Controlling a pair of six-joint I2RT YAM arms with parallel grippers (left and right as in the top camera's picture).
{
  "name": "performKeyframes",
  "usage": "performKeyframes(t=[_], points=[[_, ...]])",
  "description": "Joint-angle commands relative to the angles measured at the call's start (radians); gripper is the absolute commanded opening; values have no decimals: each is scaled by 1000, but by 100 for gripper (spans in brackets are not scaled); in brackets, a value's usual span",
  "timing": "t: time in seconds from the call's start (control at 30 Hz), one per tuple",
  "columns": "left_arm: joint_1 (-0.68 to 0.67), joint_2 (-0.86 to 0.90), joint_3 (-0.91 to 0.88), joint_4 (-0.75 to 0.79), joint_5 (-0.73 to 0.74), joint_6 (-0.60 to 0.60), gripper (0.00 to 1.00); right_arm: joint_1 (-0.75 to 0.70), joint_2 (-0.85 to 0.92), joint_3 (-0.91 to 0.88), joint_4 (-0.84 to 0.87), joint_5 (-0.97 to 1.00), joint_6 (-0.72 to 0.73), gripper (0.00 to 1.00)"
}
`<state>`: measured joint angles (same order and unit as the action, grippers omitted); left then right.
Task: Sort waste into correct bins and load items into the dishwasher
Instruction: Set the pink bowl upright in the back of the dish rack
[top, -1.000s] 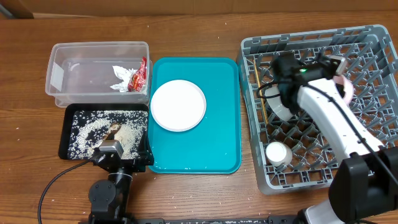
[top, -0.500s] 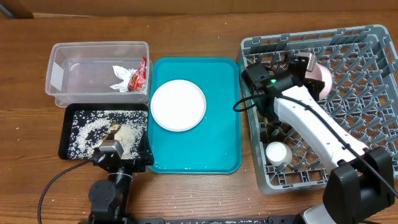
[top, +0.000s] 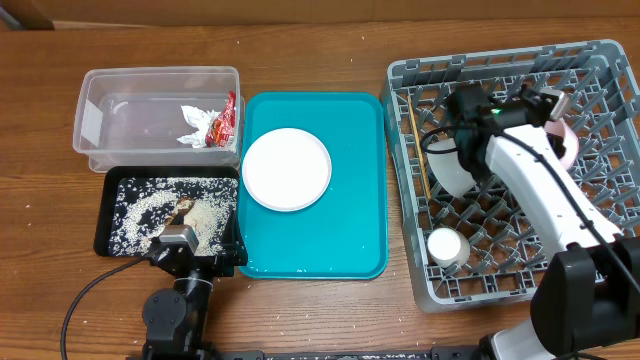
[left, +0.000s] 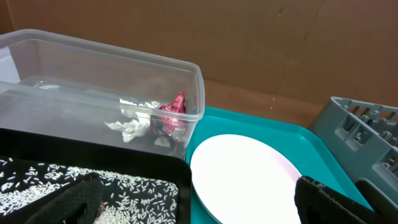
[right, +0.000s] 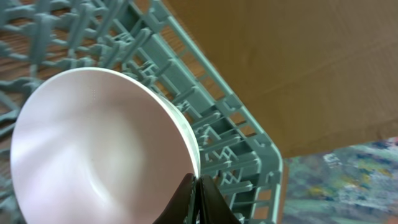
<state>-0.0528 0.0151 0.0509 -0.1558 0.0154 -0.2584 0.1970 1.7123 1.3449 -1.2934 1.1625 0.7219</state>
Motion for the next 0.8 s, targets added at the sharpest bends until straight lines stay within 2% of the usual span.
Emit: performKeyframes(t=[0.0, 0.37, 0.47, 0.77], points=[[-10, -10, -12, 6, 0, 11, 100, 60, 13, 1, 6, -8, 8, 4], [-10, -11, -12, 6, 0, 11, 100, 102, 103, 1, -28, 118, 8, 4], [-10, -10, -12, 6, 0, 11, 100, 113, 103, 1, -28, 97, 8, 4], [-10, -10, -12, 6, 0, 11, 100, 243, 103, 1, -21, 93, 8, 5]])
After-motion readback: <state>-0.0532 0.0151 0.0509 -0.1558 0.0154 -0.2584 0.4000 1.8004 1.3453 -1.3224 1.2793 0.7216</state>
